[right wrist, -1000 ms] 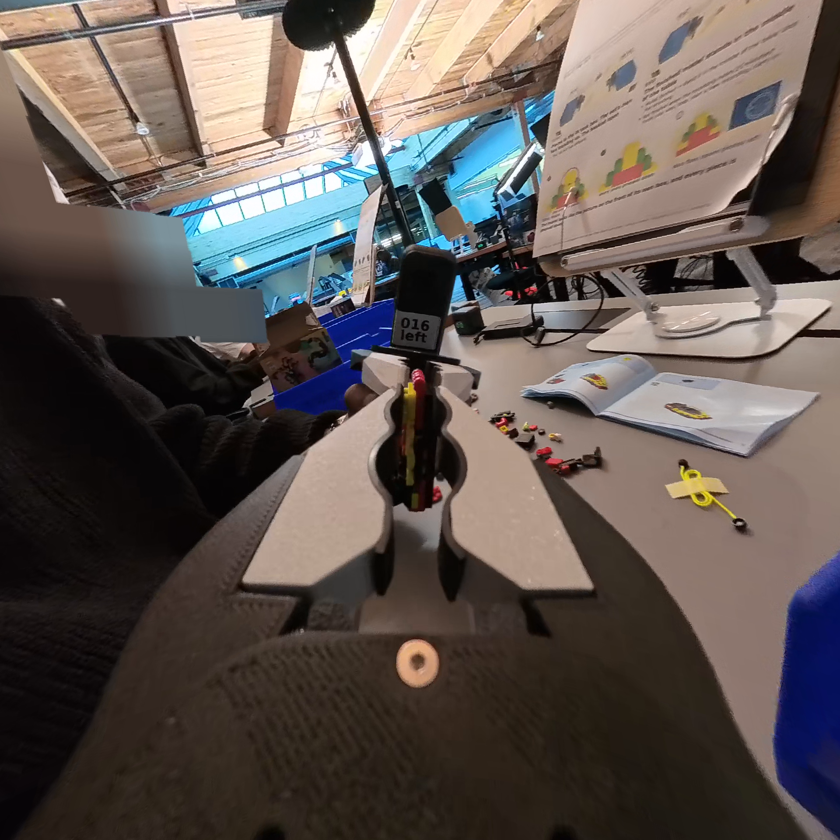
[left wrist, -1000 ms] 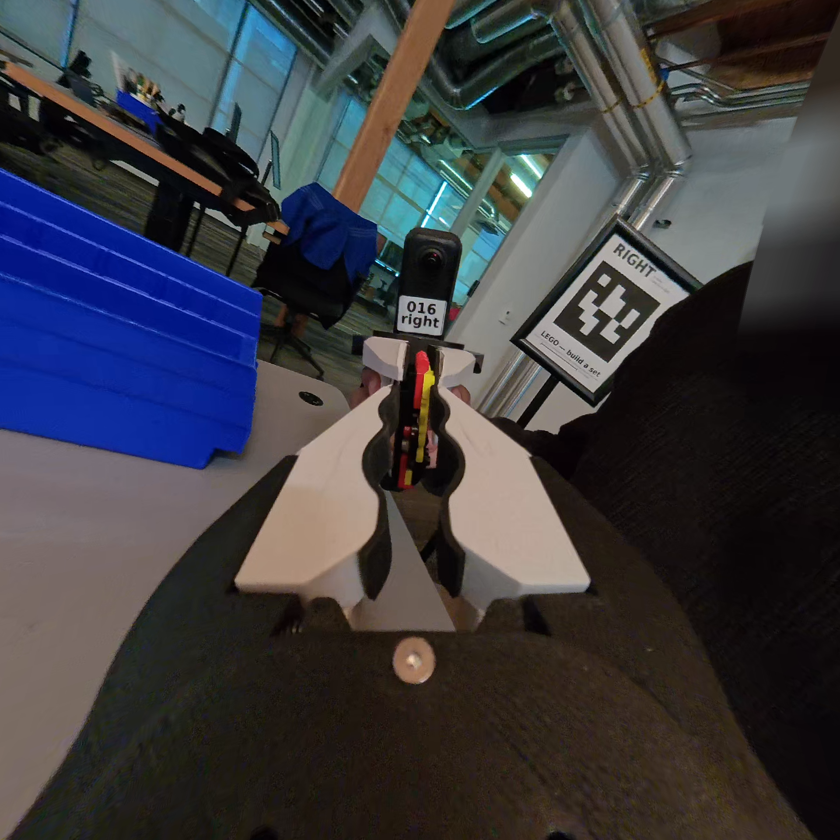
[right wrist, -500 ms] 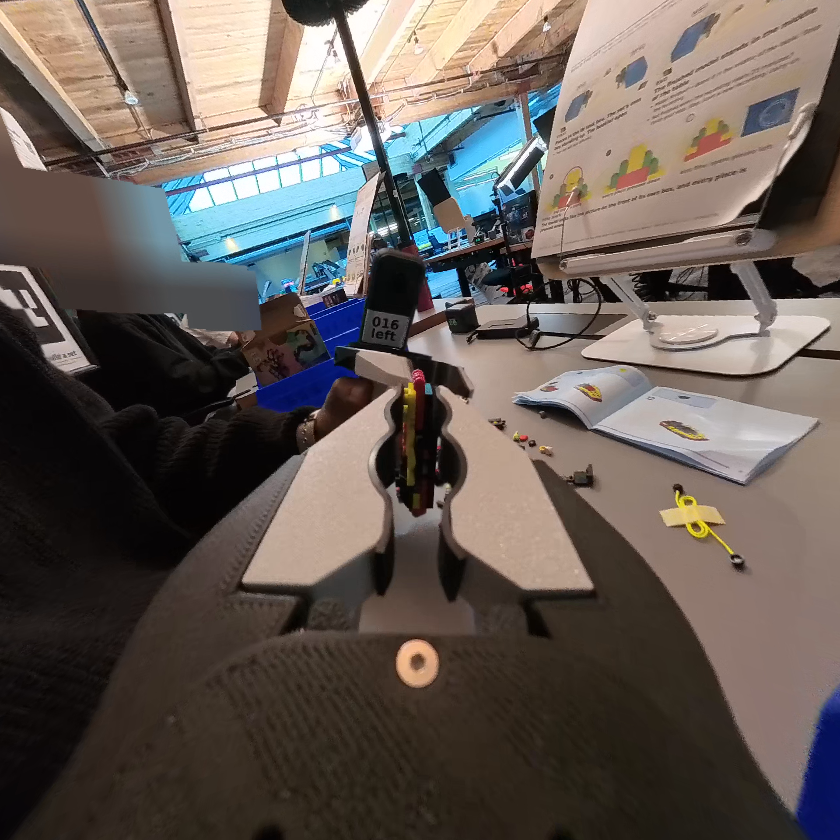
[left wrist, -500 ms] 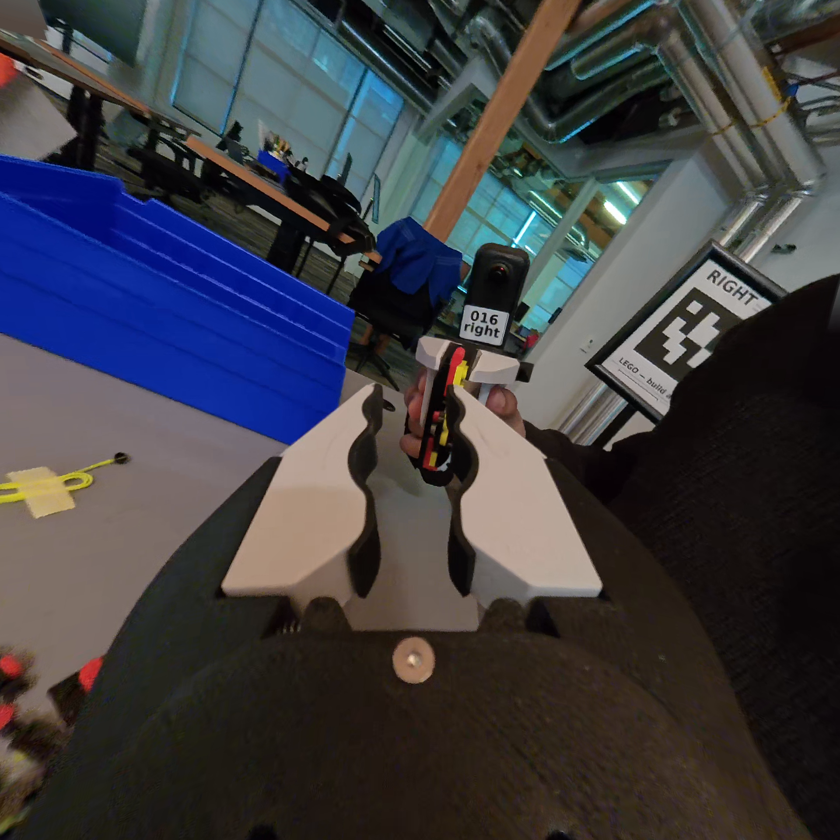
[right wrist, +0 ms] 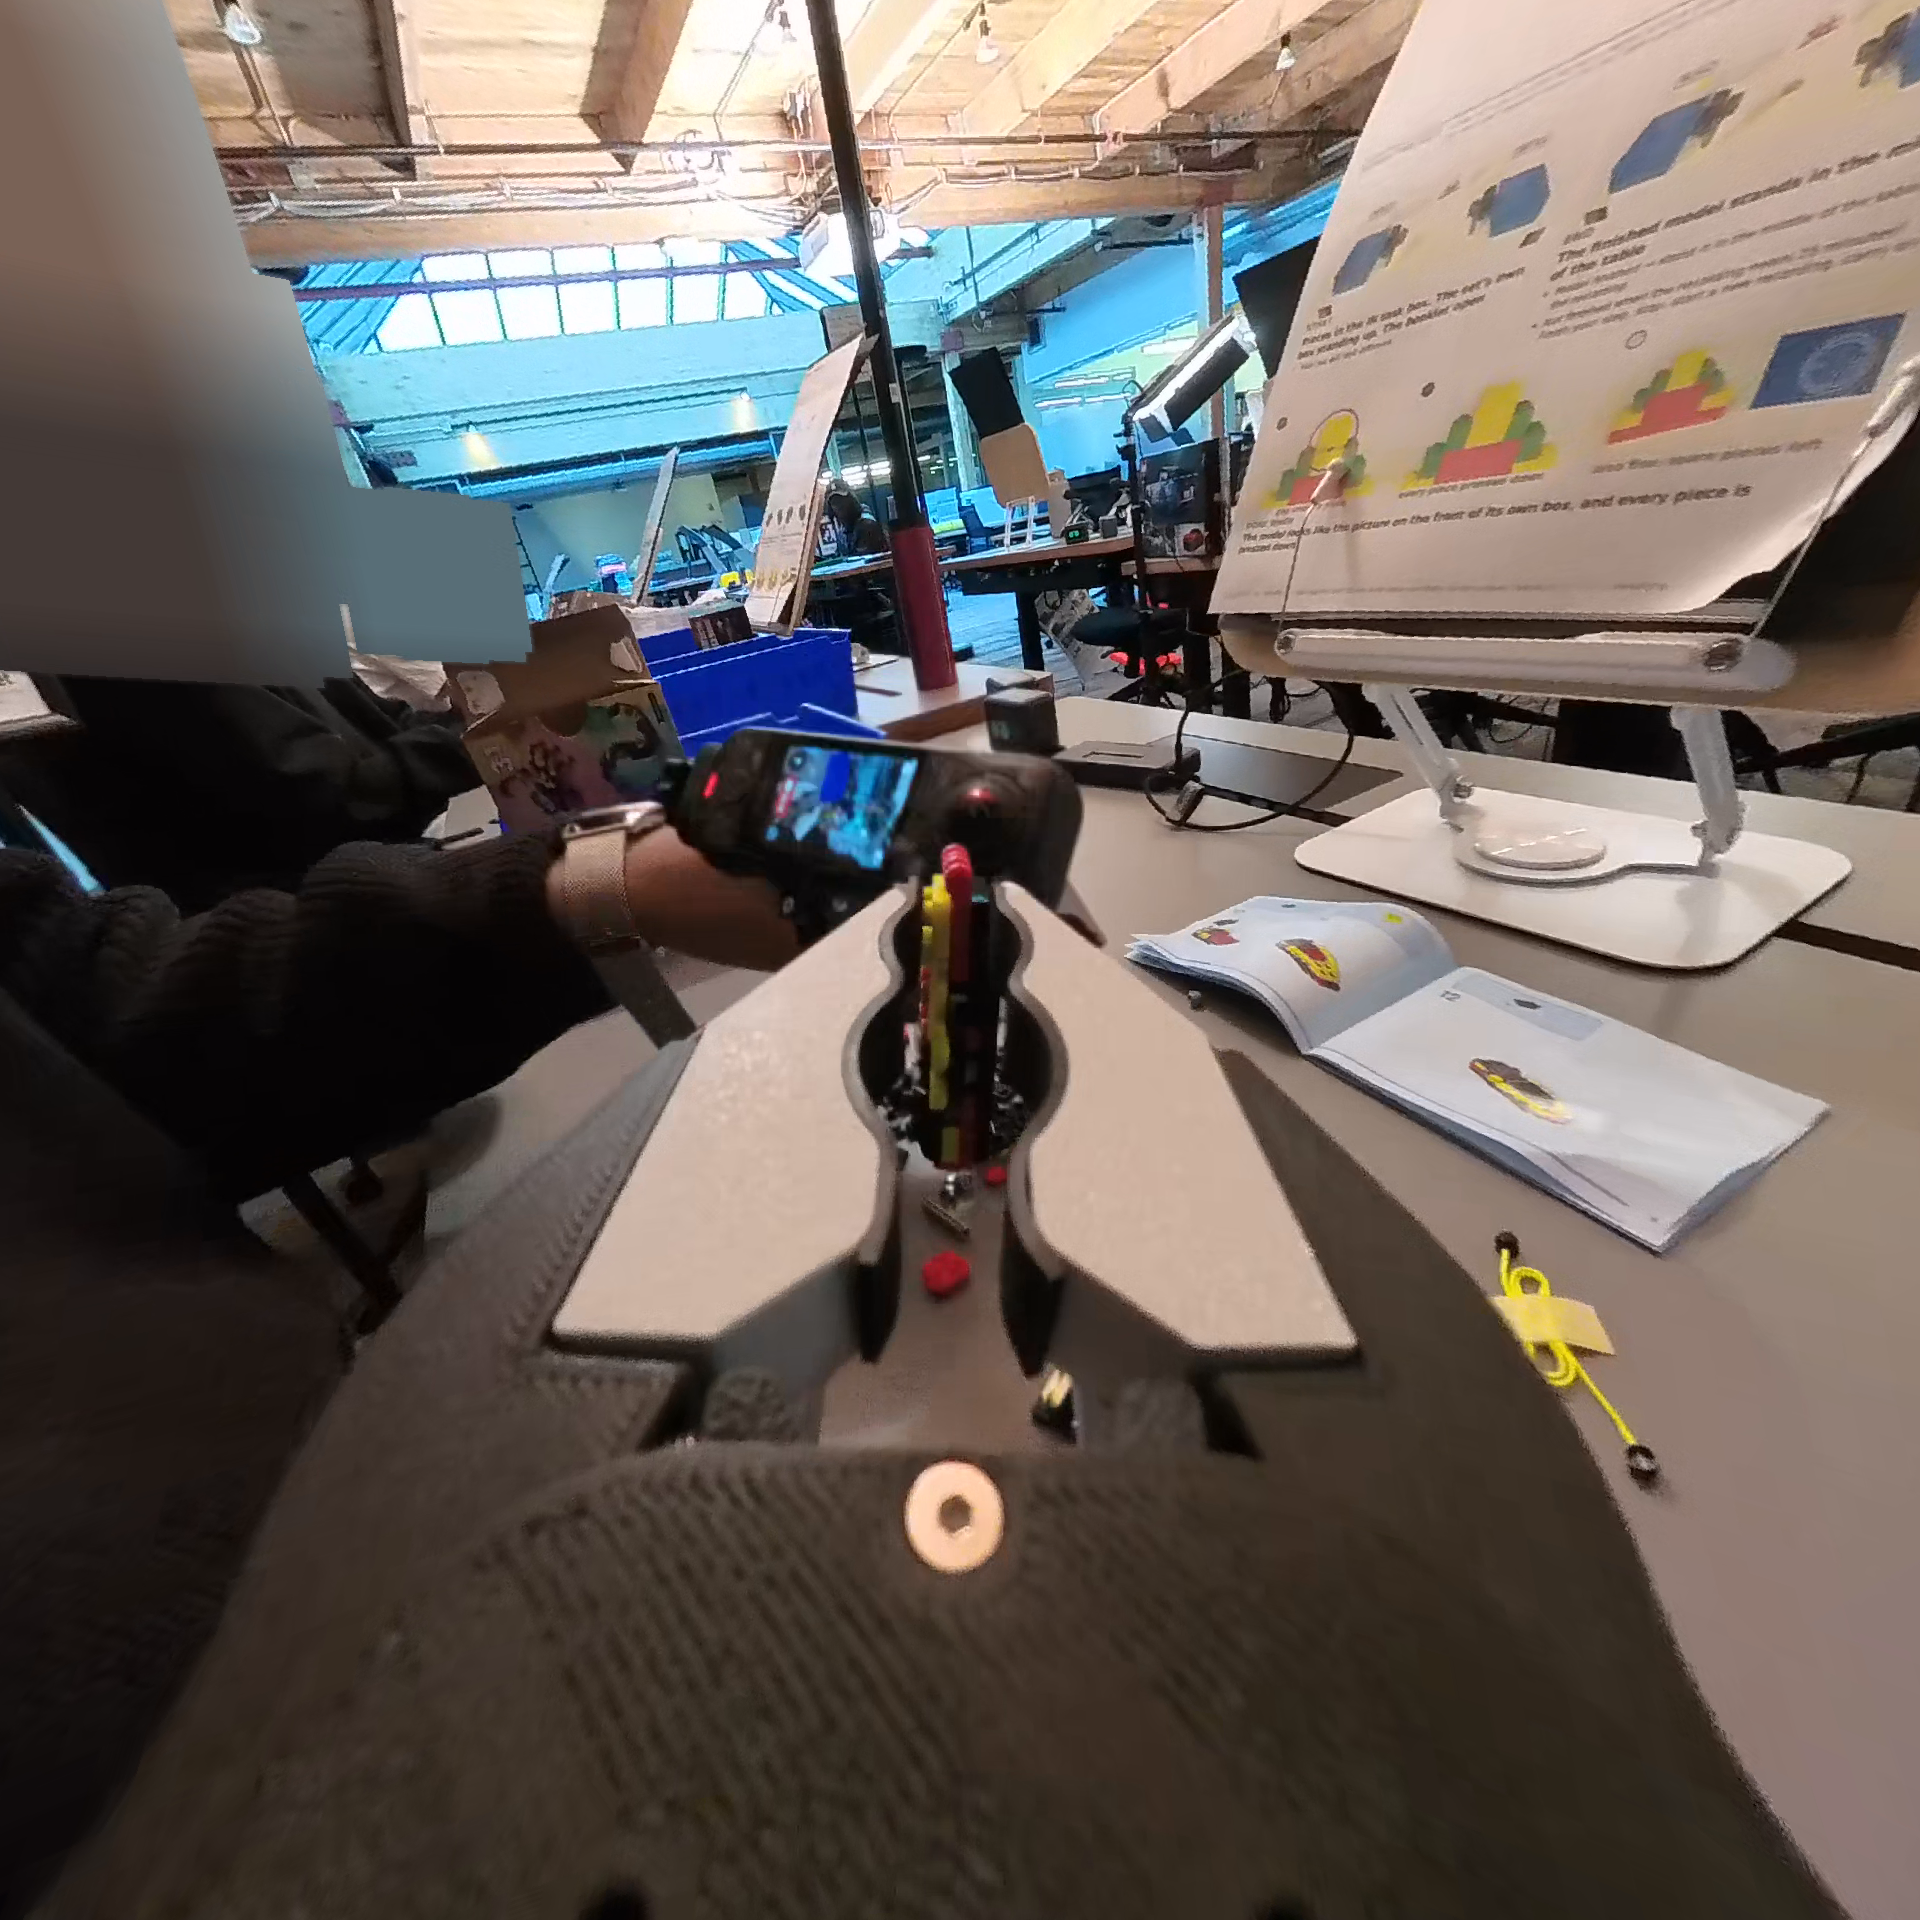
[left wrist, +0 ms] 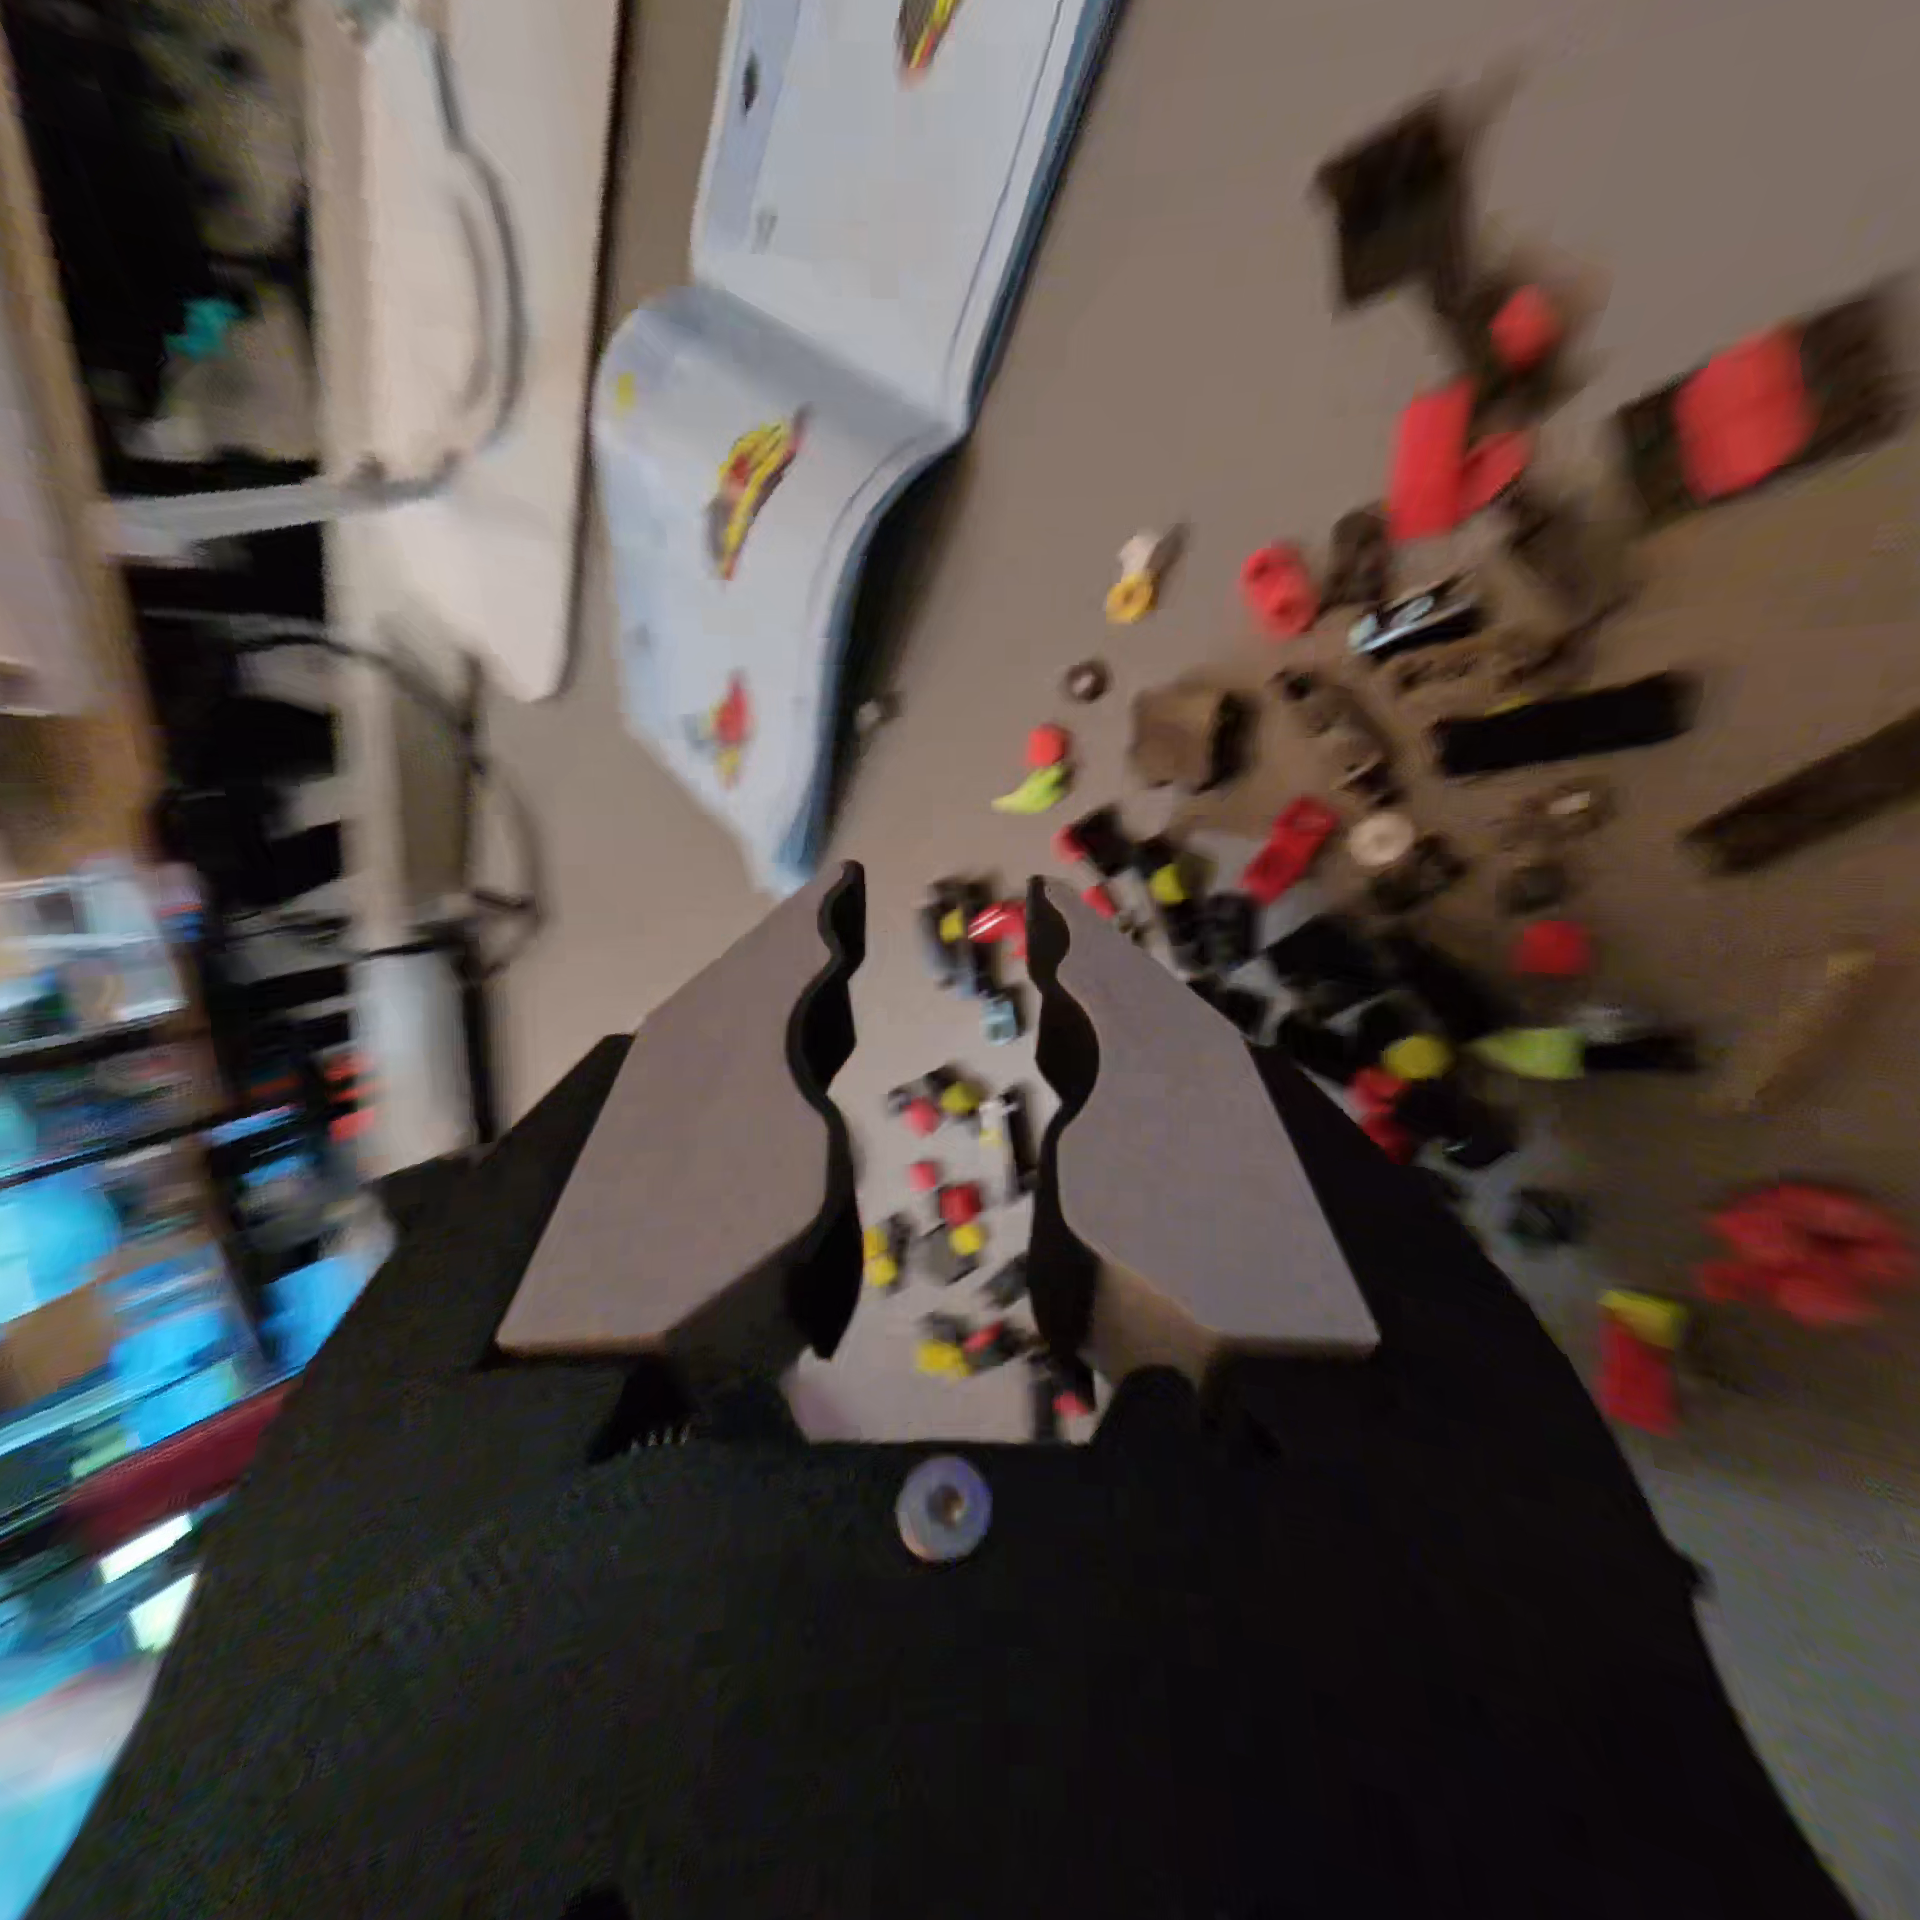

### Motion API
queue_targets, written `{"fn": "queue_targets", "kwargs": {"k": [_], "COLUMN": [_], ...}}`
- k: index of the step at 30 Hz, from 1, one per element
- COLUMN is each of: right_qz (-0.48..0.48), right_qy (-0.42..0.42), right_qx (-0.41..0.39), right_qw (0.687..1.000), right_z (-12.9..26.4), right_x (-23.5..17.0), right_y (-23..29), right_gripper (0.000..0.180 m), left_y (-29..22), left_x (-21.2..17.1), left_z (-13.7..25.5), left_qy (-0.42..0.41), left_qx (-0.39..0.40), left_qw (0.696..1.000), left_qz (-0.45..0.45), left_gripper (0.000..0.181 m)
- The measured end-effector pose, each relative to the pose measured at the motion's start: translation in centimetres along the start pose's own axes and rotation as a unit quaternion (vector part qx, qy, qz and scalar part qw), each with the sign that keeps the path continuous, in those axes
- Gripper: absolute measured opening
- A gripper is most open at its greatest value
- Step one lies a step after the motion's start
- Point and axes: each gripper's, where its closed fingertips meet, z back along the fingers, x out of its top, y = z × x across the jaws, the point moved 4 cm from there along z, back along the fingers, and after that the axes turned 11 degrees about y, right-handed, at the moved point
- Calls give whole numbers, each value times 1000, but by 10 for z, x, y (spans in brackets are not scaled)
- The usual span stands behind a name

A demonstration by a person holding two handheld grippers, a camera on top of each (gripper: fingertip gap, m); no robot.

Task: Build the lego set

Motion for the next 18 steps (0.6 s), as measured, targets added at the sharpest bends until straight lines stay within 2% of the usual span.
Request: {"fn": "queue_targets", "kwargs": {"k": [2,4,8,12,18], "right_qz": [5,1,-46,-87,-80], "right_qy": [4,0,-30,-49,-35], "right_qx": [3,8,44,76,91], "right_qw": [1000,1000,997,992,992], "right_z": [-1,-4,-12,-21,-33], "right_x": [0,1,6,9,8], "right_y": [-2,-6,-13,-16,-11], "right_gripper": [9,9,9,9,9], "left_y": [2,-4,4,7,13], "left_x": [2,1,-24,-36,-46], "left_z": [2,6,6,9,15], "left_qy": [20,12,63,63,60], "left_qx": [41,22,65,52,63], "left_qw": [999,1000,996,997,996], "left_qz": [-20,-10,-18,9,25], "left_gripper": [22,21,22,23,23]}}
